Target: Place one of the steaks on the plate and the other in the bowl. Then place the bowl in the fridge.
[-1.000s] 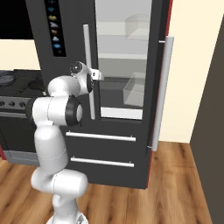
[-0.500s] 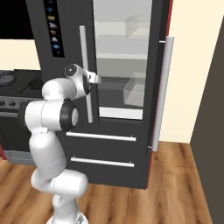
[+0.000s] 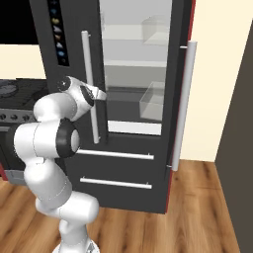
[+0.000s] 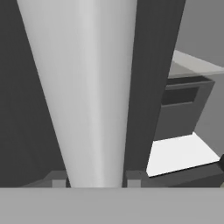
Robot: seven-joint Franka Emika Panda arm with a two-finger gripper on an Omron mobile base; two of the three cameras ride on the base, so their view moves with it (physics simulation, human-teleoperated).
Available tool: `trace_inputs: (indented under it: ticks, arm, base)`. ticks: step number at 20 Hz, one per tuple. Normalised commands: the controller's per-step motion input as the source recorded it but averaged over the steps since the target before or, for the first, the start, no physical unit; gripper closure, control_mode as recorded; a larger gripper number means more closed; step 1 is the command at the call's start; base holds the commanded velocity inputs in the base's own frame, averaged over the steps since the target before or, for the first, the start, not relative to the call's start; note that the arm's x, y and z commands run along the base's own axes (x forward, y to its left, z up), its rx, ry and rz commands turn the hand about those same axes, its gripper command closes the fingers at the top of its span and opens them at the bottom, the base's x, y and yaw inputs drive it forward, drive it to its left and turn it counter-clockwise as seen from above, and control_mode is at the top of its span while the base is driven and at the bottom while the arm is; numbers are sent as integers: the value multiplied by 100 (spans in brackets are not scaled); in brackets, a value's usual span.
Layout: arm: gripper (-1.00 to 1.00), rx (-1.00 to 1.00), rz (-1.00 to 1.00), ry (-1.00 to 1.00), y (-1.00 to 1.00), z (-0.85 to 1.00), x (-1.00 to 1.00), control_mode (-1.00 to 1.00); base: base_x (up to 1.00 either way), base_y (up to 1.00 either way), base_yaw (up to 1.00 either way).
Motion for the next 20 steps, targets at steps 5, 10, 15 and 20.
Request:
trace_inputs:
  ticks: [5, 10, 15, 20]
  arm:
    - [100, 0, -8, 2, 0, 1, -52, -100]
    - [100, 0, -10, 5, 0, 5, -59, -100]
    - [100, 0, -10, 11, 3, 6, -56, -100]
    - [100, 0, -9, 11, 4, 0, -44, -100]
  base:
    - [0, 0, 0]
    - [0, 0, 0]
    - [0, 0, 0]
    - [0, 0, 0]
